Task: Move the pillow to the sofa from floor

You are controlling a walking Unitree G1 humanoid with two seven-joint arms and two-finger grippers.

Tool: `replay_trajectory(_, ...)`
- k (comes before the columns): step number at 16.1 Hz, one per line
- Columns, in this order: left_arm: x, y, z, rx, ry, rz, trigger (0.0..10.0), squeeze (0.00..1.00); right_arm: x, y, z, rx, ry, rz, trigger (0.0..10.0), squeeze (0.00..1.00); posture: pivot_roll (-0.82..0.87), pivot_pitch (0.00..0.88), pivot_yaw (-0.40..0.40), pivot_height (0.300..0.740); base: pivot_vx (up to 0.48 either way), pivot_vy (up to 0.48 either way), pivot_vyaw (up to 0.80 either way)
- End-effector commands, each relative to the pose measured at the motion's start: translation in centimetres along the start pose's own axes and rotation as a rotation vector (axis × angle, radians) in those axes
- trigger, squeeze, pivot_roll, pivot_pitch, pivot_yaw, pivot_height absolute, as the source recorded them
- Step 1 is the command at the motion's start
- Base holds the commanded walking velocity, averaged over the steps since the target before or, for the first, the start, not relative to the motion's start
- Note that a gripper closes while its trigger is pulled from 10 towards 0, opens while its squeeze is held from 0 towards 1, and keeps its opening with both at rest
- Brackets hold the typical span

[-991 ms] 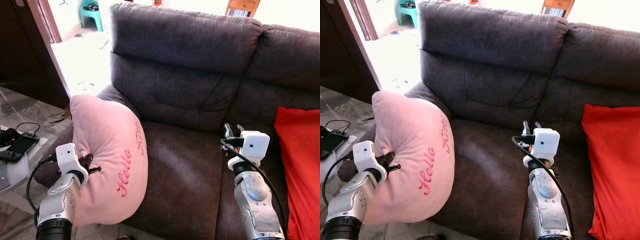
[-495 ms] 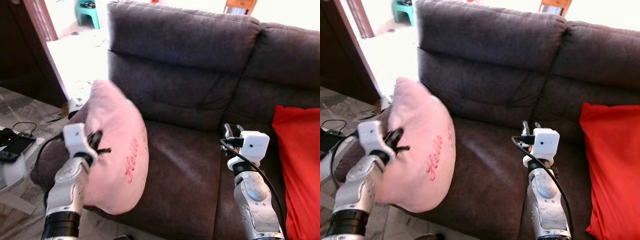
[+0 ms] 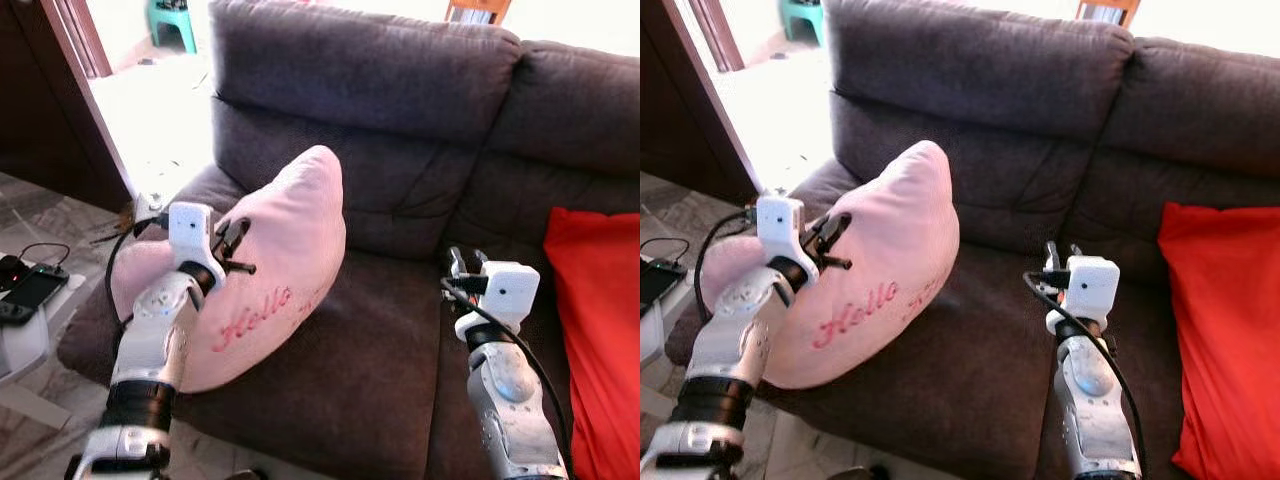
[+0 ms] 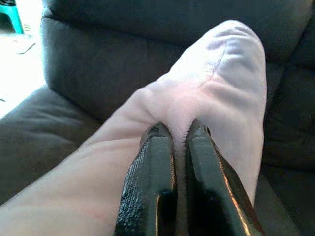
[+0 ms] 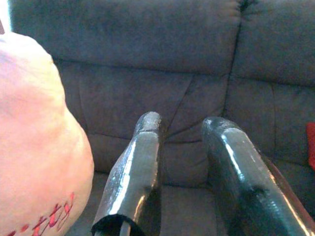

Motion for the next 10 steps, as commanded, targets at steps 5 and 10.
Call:
replay_trajectory(5,0.6,1.7,-2.8,0.006,0.168,0.098,10.0,0.0,0.0,0.0,0.4,-0.008,-0.013,0.0,10.0,0.0,0.08,0.038,-0.053,0.74,0.0,0.0,0.0)
replay_trajectory(10,-0.2,2.4,-8.7,-0.198,0.544,0.209,10.0,0.0,0.1,0.1,0.3,-0.01,-0.01,0.002,10.0,0.0,0.07,0.037,-0.055,0.74,0.0,0.0,0.0)
Point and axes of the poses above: a point about 5 cm out from each wrist's last joint towards the gripper, its own x axis pointing out of the wrist towards the gripper, its own y axis along the axis of the wrist's last joint, z = x × y, the point moved 5 cm from there along x, pointing out of the wrist towards the gripper, and after that the axes turned 14 degrees about -x, right-handed, at the moved point
